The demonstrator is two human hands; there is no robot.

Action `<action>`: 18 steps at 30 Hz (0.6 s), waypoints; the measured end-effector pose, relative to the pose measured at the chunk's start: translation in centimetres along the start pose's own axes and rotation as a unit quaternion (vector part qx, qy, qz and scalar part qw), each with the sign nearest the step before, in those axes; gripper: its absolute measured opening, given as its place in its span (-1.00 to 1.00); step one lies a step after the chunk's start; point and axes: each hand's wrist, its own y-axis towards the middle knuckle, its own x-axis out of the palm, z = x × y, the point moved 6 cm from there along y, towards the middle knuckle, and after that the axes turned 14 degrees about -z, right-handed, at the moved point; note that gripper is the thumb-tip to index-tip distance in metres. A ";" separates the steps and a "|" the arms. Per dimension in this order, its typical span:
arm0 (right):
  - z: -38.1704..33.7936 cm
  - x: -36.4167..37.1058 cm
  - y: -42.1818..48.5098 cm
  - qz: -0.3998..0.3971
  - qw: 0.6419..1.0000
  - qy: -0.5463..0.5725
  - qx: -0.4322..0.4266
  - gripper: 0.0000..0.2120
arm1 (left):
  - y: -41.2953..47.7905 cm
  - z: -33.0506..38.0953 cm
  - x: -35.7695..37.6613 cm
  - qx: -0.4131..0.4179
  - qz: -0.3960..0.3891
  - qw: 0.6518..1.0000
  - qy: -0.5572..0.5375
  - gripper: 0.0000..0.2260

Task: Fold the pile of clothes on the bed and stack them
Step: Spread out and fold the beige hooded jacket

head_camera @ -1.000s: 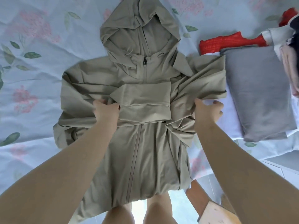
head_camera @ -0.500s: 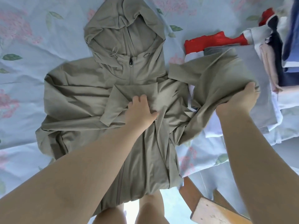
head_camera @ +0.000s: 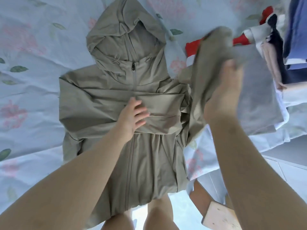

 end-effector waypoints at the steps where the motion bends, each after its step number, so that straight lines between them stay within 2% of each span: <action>1: -0.1 0.8 -0.1 -0.035 0.999 -0.032 0.008 -0.76 | -0.4 0.4 -1.6 0.015 0.011 0.995 -0.095 -0.56; 2: -0.3 2.9 -0.4 -0.139 0.986 -0.089 0.021 -0.78 | -0.8 0.7 -3.5 0.037 0.027 0.984 -0.173 -0.48; 3: 0.7 5.6 -1.3 -0.290 0.939 -0.179 0.050 -0.79 | -1.3 0.9 -5.3 0.059 0.039 0.970 -0.234 -0.43; 4: 2.5 8.0 -2.8 -0.414 0.859 -0.281 0.107 -0.78 | -1.9 1.0 -7.0 0.076 0.048 0.956 -0.279 -0.39; 5: 5.1 9.0 -4.0 -0.480 0.790 -0.338 0.176 -0.76 | -2.5 1.1 -8.3 0.087 0.051 0.944 -0.313 -0.35; 6: 7.0 9.1 -4.8 -0.495 0.750 -0.377 0.225 -0.73 | -3.2 1.1 -9.6 0.097 0.055 0.936 -0.334 -0.33; 7: 8.5 8.8 -5.2 -0.480 0.738 -0.397 0.261 -0.70 | -3.6 1.1 -10.5 0.100 0.060 0.933 -0.341 -0.32; 9: 10.3 7.6 -5.1 -0.396 0.765 -0.413 0.294 -0.68 | -4.1 0.9 -11.6 0.078 0.091 0.950 -0.290 -0.37; 10: 10.7 7.0 -4.9 -0.339 0.784 -0.431 0.292 -0.68 | -3.9 0.8 -11.7 0.057 0.109 0.968 -0.217 -0.43; 12: 11.1 5.7 -4.3 -0.227 0.819 -0.457 0.262 -0.69 | -3.2 1.3 -11.2 0.035 0.140 0.989 0.014 -0.52; 13: 11.2 5.1 -4.1 -0.189 0.830 -0.461 0.252 -0.69 | -2.6 1.9 -10.7 0.052 0.152 0.976 0.148 -0.49; 14: 11.4 4.9 -4.0 -0.173 0.834 -0.461 0.250 -0.67 | -2.1 2.5 -9.9 0.076 0.163 0.942 0.282 -0.45; 16: 11.9 4.8 -3.8 -0.170 0.836 -0.452 0.260 -0.65 | -1.7 3.5 -6.9 0.115 0.191 0.827 0.517 -0.39; 17: 12.3 4.8 -3.9 -0.174 0.837 -0.445 0.267 -0.64 | -1.3 3.7 -5.5 0.120 0.189 0.785 0.578 -0.35; 18: 12.7 4.8 -4.0 -0.178 0.837 -0.441 0.271 -0.63 | -0.7 3.7 -4.7 0.108 0.185 0.773 0.597 -0.29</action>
